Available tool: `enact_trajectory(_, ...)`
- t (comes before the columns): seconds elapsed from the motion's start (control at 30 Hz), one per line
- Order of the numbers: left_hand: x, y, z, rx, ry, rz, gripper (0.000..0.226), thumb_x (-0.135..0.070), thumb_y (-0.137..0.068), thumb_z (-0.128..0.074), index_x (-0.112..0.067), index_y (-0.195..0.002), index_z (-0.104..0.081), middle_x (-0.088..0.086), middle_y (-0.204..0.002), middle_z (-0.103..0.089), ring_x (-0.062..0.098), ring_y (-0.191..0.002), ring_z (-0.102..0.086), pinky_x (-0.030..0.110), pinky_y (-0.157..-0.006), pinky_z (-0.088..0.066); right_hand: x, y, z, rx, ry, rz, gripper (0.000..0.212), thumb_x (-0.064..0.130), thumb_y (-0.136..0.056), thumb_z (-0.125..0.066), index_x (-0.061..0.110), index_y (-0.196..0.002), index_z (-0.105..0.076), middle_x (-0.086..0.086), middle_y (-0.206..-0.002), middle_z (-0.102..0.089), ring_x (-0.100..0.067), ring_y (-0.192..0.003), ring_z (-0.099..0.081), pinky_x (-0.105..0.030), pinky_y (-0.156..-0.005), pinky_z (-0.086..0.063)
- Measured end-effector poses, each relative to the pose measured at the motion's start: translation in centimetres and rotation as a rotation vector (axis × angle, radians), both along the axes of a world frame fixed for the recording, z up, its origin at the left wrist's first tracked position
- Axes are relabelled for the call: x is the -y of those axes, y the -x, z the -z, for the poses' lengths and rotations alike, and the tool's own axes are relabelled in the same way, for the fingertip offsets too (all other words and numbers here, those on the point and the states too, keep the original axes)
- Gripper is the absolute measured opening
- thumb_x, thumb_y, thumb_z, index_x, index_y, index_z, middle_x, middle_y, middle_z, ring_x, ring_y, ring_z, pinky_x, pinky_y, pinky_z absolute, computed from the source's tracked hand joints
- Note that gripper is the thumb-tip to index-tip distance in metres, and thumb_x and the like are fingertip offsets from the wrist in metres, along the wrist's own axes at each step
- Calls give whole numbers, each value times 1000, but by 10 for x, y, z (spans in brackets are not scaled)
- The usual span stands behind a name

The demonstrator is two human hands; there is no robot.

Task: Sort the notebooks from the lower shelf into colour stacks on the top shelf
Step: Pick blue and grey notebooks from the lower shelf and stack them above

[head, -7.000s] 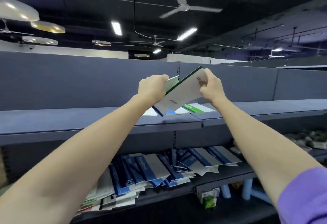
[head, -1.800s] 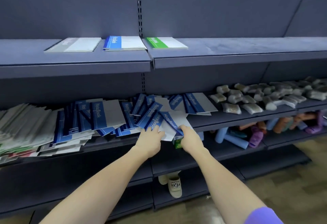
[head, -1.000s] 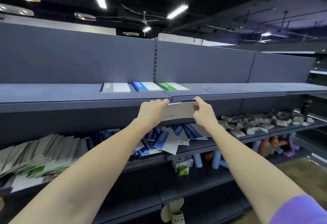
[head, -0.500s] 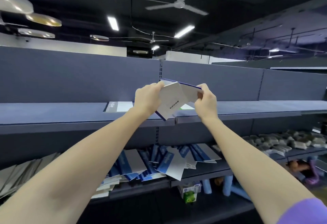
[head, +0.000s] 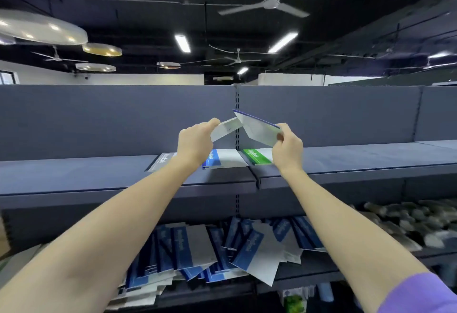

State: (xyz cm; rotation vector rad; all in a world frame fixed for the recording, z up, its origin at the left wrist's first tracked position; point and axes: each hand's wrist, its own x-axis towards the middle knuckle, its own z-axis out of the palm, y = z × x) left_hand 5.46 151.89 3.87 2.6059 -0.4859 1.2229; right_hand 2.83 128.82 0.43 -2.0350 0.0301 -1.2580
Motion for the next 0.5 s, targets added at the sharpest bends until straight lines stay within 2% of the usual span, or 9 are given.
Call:
enact_trajectory(0.17, 15, -29, 28, -55, -165, -85, 57, 11, -76, -45, -27, -118, -51, -1, -90, -62, 28, -74, -53, 31, -58, -24, 7, -31, 11, -85, 138, -59, 58, -15, -84, -39, 18, -125, -63, 1, -83, -58, -26, -76, -49, -28, -63, -34)
enact_trajectory(0.27, 25, -48, 44, -149, -257, -82, 55, 7, -78, -44, -25, -122, -52, 0, -100, -65, 30, -88, -58, 33, -65, -34, 9, -45, 15, -132, 221, -91, 57, -12, -81, -42, 19, -124, -64, 2, -89, -62, -27, -83, -53, -30, -66, -36)
enact_trajectory(0.33, 31, -62, 56, -259, -296, -67, 55, 0, -85, -44, -30, -130, -54, 3, -113, -66, 30, -100, -60, 34, -75, -42, 10, -55, 17, -159, 285, -92, 59, -10, -78, -43, 20, -124, -63, 0, -101, -68, -28, -94, -57, -32, -69, -40)
enact_trajectory(0.4, 33, -74, 64, -401, -259, -34, 59, -2, -88, -44, -34, -137, -53, 4, -123, -64, 31, -109, -59, 33, -83, -45, 10, -66, 20, -192, 342, -73, 60, -10, -77, -44, 23, -124, -62, -1, -109, -68, -27, -101, -56, -34, -70, -42)
enact_trajectory(0.5, 27, -87, 67, -519, -163, 35, 52, -9, -94, -45, -36, -138, -54, 2, -132, -62, 29, -116, -55, 33, -90, -46, 9, -77, 20, -204, 349, -73, 55, -8, -78, -45, 23, -121, -60, -2, -103, -66, -28, -96, -56, -37, -71, -46)
